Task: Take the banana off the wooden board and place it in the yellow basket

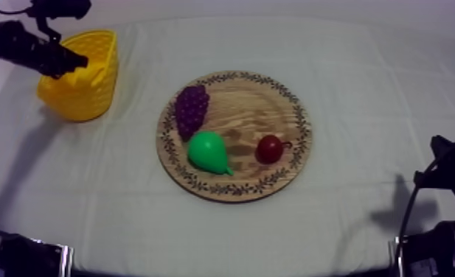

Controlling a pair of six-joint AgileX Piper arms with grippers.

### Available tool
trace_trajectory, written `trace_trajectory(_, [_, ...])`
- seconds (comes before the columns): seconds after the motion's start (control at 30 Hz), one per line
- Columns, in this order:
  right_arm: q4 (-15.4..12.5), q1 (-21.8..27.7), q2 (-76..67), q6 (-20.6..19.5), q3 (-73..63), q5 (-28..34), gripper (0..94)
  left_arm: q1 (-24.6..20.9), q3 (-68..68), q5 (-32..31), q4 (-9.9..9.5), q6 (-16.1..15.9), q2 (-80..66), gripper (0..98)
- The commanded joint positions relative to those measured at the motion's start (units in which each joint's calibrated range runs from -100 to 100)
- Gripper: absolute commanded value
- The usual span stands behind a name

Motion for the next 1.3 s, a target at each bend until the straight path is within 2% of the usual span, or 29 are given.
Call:
trace_trajectory(0.0, [0.01, -0.02, -0.02, 0.0, -0.03, 0.0, 0.3, 1.14, 10.27, -2.54, 0.94, -1.42, -12.63, 0.7])
trace_trajectory(0.17, [0.01, -0.02, -0.02, 0.0, -0.03, 0.0, 0.3, 1.79, 21.9, -4.02, 2.25, 0.23, -29.45, 0.3])
trace_trajectory(0.23, [0.01, -0.02, -0.02, 0.0, -0.03, 0.0, 0.3, 1.26, 27.57, -5.56, 3.34, 0.55, -36.27, 0.2])
trace_trajectory(0.43, [0.01, -0.02, -0.02, 0.0, -0.03, 0.0, 0.3, -1.69, 44.64, -8.58, 10.07, -3.53, -56.72, 0.2])
trace_trajectory(0.6, [0.01, -0.02, -0.02, 0.01, -0.03, 0.0, 0.3, -3.2, 53.62, -6.02, 11.82, -5.5, -71.76, 0.2])
trace_trajectory(0.77, [0.01, -0.02, -0.02, 0.01, -0.03, 0.0, 0.3, -4.01, 59.71, -1.2, 11.14, -5.31, -84.75, 0.2])
trace_trajectory(0.93, [0.01, -0.02, -0.02, 0.04, -0.03, 0.0, 0.3, -4.0, 60.52, 5.0, 8.02, -2.65, -92.9, 0.2])
trace_trajectory(1.1, [0.01, -0.02, -0.02, 0.01, -0.03, 0.0, 0.3, -3.6, 60.46, 7.35, 5.83, -0.07, -97.9, 0.2])
trace_trajectory(1.17, [0.01, -0.02, -0.02, 0.0, -0.03, 0.0, 0.3, -3.66, 60.6, 7.24, 5.53, 2.2, -98.92, 0.2])
trace_trajectory(1.27, [0.01, -0.02, -0.02, 0.0, -0.03, 0.0, 0.3, -3.72, 61.71, 4.14, 4.5, 8.89, -99.57, 0.2])
